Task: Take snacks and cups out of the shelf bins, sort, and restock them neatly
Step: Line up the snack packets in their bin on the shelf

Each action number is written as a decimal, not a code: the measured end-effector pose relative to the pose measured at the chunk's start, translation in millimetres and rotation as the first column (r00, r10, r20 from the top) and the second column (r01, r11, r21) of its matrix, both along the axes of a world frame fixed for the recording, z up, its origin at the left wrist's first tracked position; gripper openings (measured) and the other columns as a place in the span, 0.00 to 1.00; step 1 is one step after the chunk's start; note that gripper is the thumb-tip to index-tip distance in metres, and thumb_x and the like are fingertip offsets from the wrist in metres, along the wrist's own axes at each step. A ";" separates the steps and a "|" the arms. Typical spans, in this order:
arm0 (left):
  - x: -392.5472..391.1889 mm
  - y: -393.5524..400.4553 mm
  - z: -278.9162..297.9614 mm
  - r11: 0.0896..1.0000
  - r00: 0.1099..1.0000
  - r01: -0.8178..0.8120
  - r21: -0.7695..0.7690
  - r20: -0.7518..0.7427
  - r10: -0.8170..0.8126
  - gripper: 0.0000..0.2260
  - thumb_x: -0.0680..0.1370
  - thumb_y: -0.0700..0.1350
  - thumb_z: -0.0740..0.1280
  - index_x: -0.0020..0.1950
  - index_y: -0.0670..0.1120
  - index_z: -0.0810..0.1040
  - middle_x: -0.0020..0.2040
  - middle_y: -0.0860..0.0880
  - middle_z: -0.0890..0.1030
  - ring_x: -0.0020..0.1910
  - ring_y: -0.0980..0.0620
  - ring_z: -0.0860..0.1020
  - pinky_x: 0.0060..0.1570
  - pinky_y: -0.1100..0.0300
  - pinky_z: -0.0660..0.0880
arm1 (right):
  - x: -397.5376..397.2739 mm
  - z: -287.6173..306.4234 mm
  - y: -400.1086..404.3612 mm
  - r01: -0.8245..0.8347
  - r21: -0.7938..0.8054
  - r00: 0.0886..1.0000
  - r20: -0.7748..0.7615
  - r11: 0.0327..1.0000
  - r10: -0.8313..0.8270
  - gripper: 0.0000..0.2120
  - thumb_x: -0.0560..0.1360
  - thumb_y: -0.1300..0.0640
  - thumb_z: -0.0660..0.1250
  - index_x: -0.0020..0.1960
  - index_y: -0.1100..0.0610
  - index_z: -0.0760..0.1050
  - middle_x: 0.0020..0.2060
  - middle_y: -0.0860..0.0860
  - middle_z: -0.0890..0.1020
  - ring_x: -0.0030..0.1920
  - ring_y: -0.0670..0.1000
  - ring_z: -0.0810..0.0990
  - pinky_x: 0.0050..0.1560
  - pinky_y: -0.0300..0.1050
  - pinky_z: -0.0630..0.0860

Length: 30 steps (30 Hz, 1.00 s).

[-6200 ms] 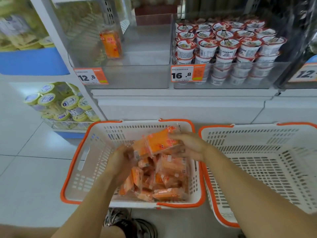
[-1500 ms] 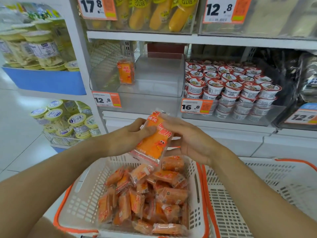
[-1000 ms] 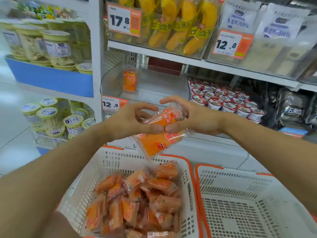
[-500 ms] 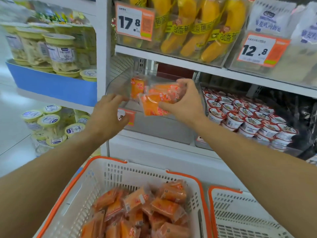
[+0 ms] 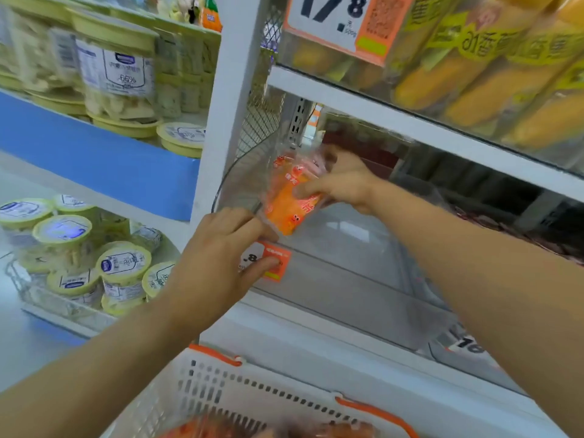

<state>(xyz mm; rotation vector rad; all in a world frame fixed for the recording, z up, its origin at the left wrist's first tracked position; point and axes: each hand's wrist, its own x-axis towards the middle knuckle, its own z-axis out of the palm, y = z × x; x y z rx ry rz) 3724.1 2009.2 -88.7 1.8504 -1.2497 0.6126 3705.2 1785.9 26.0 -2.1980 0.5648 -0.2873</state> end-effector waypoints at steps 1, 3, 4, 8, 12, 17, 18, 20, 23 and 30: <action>1.6 -0.9 -1.0 1.000 1.000 0.003 -0.009 0.019 -0.002 0.11 0.75 0.54 0.73 0.51 0.49 0.81 0.48 0.53 0.78 0.48 0.52 0.73 0.49 0.57 0.68 | 8.5 -3.5 2.3 -0.055 -0.093 0.998 -0.013 0.994 0.054 0.43 0.62 0.60 0.84 0.72 0.57 0.68 0.63 0.50 0.76 0.57 0.56 0.83 0.50 0.54 0.83; 4.3 -2.3 -3.8 1.000 0.998 -0.011 -0.005 0.069 0.012 0.12 0.76 0.56 0.69 0.51 0.49 0.80 0.48 0.53 0.78 0.47 0.51 0.74 0.48 0.56 0.68 | 25.0 -13.8 6.9 -0.147 -0.341 0.989 -0.034 0.928 0.144 0.49 0.62 0.54 0.85 0.77 0.54 0.65 0.71 0.50 0.73 0.67 0.52 0.76 0.52 0.44 0.78; 4.8 -2.7 -5.1 1.000 0.996 -0.022 0.003 0.091 0.021 0.13 0.77 0.56 0.67 0.51 0.48 0.80 0.47 0.53 0.78 0.47 0.50 0.74 0.48 0.55 0.68 | 32.4 -19.3 7.0 -0.169 -0.419 0.985 -0.038 0.892 0.168 0.48 0.62 0.52 0.84 0.77 0.53 0.65 0.72 0.50 0.72 0.69 0.51 0.73 0.51 0.41 0.76; 3.1 -2.7 -8.5 0.999 0.994 -0.039 0.006 0.101 0.038 0.13 0.77 0.56 0.65 0.52 0.48 0.80 0.48 0.53 0.78 0.47 0.48 0.75 0.50 0.55 0.69 | 44.4 -31.3 4.9 -0.092 -0.498 0.992 0.033 0.862 0.125 0.51 0.62 0.47 0.83 0.78 0.52 0.62 0.72 0.52 0.71 0.70 0.53 0.72 0.59 0.42 0.72; 0.2 -2.0 -9.8 0.999 0.996 -0.046 -0.003 0.070 0.046 0.12 0.77 0.56 0.65 0.53 0.49 0.79 0.50 0.54 0.78 0.48 0.50 0.74 0.52 0.58 0.68 | 39.3 -48.5 4.4 0.071 -0.445 0.972 0.232 0.893 0.039 0.50 0.60 0.47 0.85 0.75 0.53 0.64 0.71 0.55 0.64 0.72 0.54 0.67 0.70 0.45 0.66; 0.0 -2.4 -11.4 0.999 0.997 -0.050 -0.013 0.051 0.051 0.12 0.77 0.56 0.65 0.52 0.49 0.78 0.49 0.55 0.78 0.48 0.51 0.74 0.52 0.60 0.67 | 34.7 -64.8 -1.7 -0.016 -0.303 0.984 0.166 0.953 0.069 0.52 0.57 0.54 0.87 0.75 0.45 0.65 0.67 0.54 0.61 0.70 0.55 0.65 0.70 0.40 0.66; -0.3 -2.5 -11.8 0.998 0.997 -0.051 -0.022 0.050 0.052 0.12 0.77 0.56 0.65 0.52 0.49 0.79 0.49 0.55 0.78 0.48 0.51 0.73 0.52 0.61 0.66 | 35.0 -66.5 -1.9 -0.017 -0.296 0.982 0.172 0.955 0.071 0.53 0.57 0.56 0.87 0.76 0.45 0.64 0.67 0.54 0.61 0.69 0.54 0.67 0.70 0.40 0.67; -0.5 -3.0 -11.6 0.998 0.997 -0.051 -0.035 0.052 0.053 0.12 0.77 0.56 0.65 0.52 0.49 0.79 0.49 0.55 0.77 0.49 0.52 0.72 0.52 0.63 0.65 | 36.3 -68.9 -0.6 0.026 -0.286 0.975 0.217 0.958 0.038 0.56 0.56 0.59 0.87 0.77 0.47 0.61 0.68 0.54 0.62 0.64 0.51 0.70 0.67 0.41 0.70; -1.1 -3.1 -11.4 0.998 0.997 -0.049 -0.042 0.059 0.051 0.12 0.76 0.56 0.66 0.52 0.49 0.78 0.49 0.55 0.77 0.49 0.53 0.71 0.52 0.64 0.64 | 39.2 -71.0 4.2 0.128 -0.233 0.968 0.241 0.964 -0.071 0.59 0.55 0.58 0.87 0.76 0.51 0.56 0.68 0.54 0.63 0.62 0.50 0.72 0.65 0.43 0.71; -0.2 -3.2 -11.1 0.997 0.995 -0.074 -0.019 0.067 0.075 0.12 0.76 0.56 0.65 0.53 0.50 0.77 0.49 0.54 0.77 0.49 0.52 0.72 0.50 0.61 0.66 | 44.8 -80.7 4.4 0.093 -0.134 0.981 0.181 0.987 -0.068 0.56 0.56 0.57 0.86 0.72 0.45 0.54 0.62 0.54 0.73 0.57 0.54 0.79 0.55 0.51 0.82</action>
